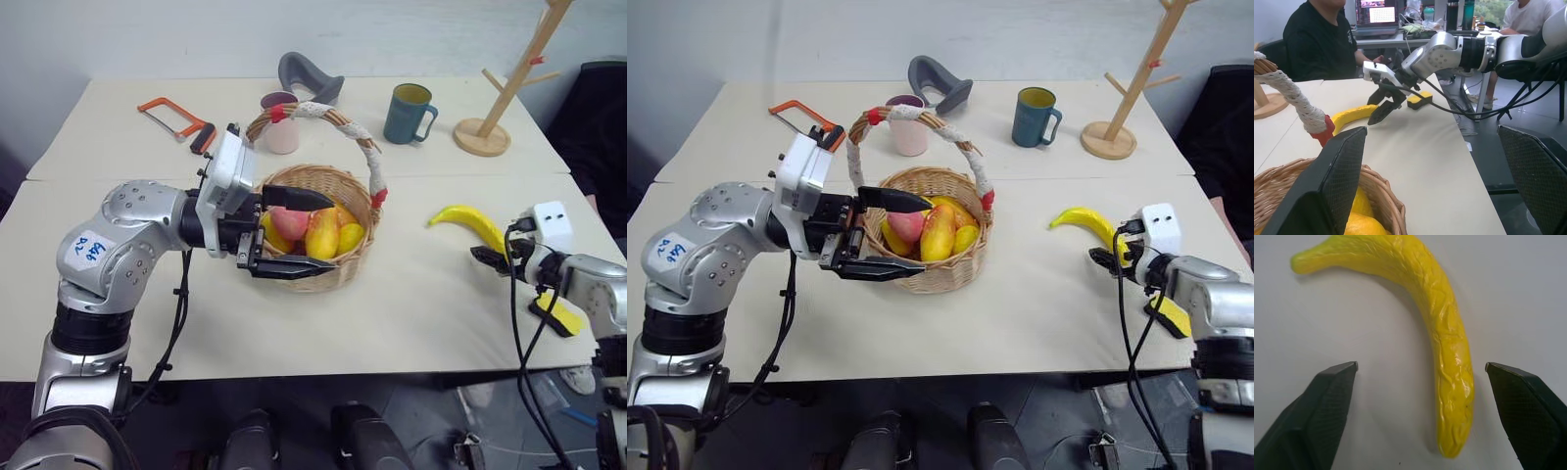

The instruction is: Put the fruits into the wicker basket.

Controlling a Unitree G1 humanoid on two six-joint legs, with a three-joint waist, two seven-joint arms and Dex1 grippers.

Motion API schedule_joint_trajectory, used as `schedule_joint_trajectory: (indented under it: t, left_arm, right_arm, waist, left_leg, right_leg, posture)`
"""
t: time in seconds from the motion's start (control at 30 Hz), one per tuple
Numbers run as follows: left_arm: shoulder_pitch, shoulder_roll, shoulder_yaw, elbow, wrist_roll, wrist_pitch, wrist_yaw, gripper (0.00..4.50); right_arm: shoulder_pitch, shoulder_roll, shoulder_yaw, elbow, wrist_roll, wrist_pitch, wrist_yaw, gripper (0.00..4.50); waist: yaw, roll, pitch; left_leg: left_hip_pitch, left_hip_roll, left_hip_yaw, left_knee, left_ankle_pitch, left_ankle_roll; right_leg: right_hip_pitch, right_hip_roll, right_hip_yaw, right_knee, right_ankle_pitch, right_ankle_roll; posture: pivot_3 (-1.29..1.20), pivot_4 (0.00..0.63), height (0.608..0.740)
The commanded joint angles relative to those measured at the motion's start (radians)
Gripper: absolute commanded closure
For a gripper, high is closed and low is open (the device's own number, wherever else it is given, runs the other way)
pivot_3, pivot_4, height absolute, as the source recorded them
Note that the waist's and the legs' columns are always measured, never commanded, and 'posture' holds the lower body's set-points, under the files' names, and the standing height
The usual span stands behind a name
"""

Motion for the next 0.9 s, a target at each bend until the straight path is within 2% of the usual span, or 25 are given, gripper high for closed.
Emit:
schedule_joint_trajectory:
  t: [0.03, 0.13, 0.27, 0.47, 0.57, 0.67, 0.77, 0.9]
  left_arm:
    - [0.007, 0.014, 0.035, -0.042, -0.025, 0.007, 0.017, 0.00]
    - [0.010, 0.020, 0.040, -0.047, -0.028, 0.010, 0.021, 0.00]
    - [0.018, 0.033, 0.051, -0.039, -0.027, 0.011, 0.027, 0.00]
    - [0.069, 0.062, 0.090, 0.011, -0.015, 0.016, 0.040, 0.00]
    - [0.102, 0.106, 0.126, 0.006, -0.028, 0.036, 0.040, 0.00]
    - [0.134, 0.158, 0.162, 0.018, -0.031, 0.045, 0.029, 0.00]
    - [0.143, 0.182, 0.170, 0.042, -0.019, 0.032, 0.016, 0.00]
    - [0.139, 0.188, 0.171, 0.058, -0.006, 0.015, 0.017, 0.00]
  right_arm:
    - [-0.018, 0.002, -0.004, 0.070, -0.046, -0.048, 0.038, 1.69]
    - [-0.021, 0.007, -0.010, 0.083, -0.060, -0.061, 0.054, 2.71]
    - [0.039, -0.011, -0.048, 0.006, -0.041, -0.054, 0.084, 4.05]
    - [0.279, -0.097, -0.245, -0.394, 0.132, 0.150, 0.181, 4.10]
    - [0.401, -0.148, -0.396, -0.686, 0.355, 0.361, 0.255, 4.10]
    - [0.380, -0.138, -0.491, -0.881, 0.618, 0.549, 0.182, 4.10]
    - [0.253, -0.073, -0.425, -0.947, 0.773, 0.610, 0.006, 4.10]
    - [0.028, 0.113, -0.213, -0.947, 0.824, 0.644, -0.259, 4.10]
  waist:
    - [0.001, 0.000, 0.000]
    - [0.003, 0.000, 0.000]
    - [0.006, 0.000, 0.000]
    - [0.022, 0.001, 0.000]
    - [0.020, 0.002, 0.000]
    - [0.005, 0.001, 0.001]
    - [-0.004, -0.001, 0.001]
    - [-0.005, -0.002, 0.001]
  left_leg:
    - [0.000, 0.000, 0.000, 0.001, 0.000, 0.000]
    - [0.000, 0.000, 0.000, 0.002, 0.000, 0.000]
    - [0.001, 0.000, -0.001, 0.002, 0.000, 0.000]
    - [0.000, 0.000, -0.001, 0.000, 0.000, 0.000]
    - [0.001, 0.000, -0.001, 0.001, 0.000, 0.000]
    - [0.005, 0.002, 0.000, -0.001, 0.001, -0.001]
    - [0.018, 0.003, -0.003, -0.004, -0.004, 0.002]
    - [0.015, 0.002, -0.003, -0.004, -0.005, 0.003]
  right_leg:
    - [0.001, 0.000, 0.000, 0.000, 0.000, 0.000]
    - [0.001, 0.000, 0.000, 0.001, 0.000, 0.000]
    - [0.001, -0.001, -0.001, 0.002, 0.000, 0.000]
    - [0.001, 0.000, -0.001, 0.002, 0.000, 0.000]
    - [0.001, 0.000, 0.000, 0.002, 0.000, 0.000]
    - [0.004, 0.001, 0.000, 0.003, 0.000, 0.000]
    - [0.019, 0.001, -0.003, -0.003, -0.001, -0.002]
    - [0.017, 0.000, -0.003, -0.004, -0.001, -0.002]
  posture:
    - [0.00, 0.150, 0.740]
    - [0.00, 0.150, 0.740]
    - [0.00, 0.150, 0.740]
    - [0.00, 0.150, 0.740]
    - [0.00, 0.150, 0.740]
    - [0.00, 0.150, 0.740]
    - [0.00, 0.150, 0.740]
    - [0.00, 0.150, 0.740]
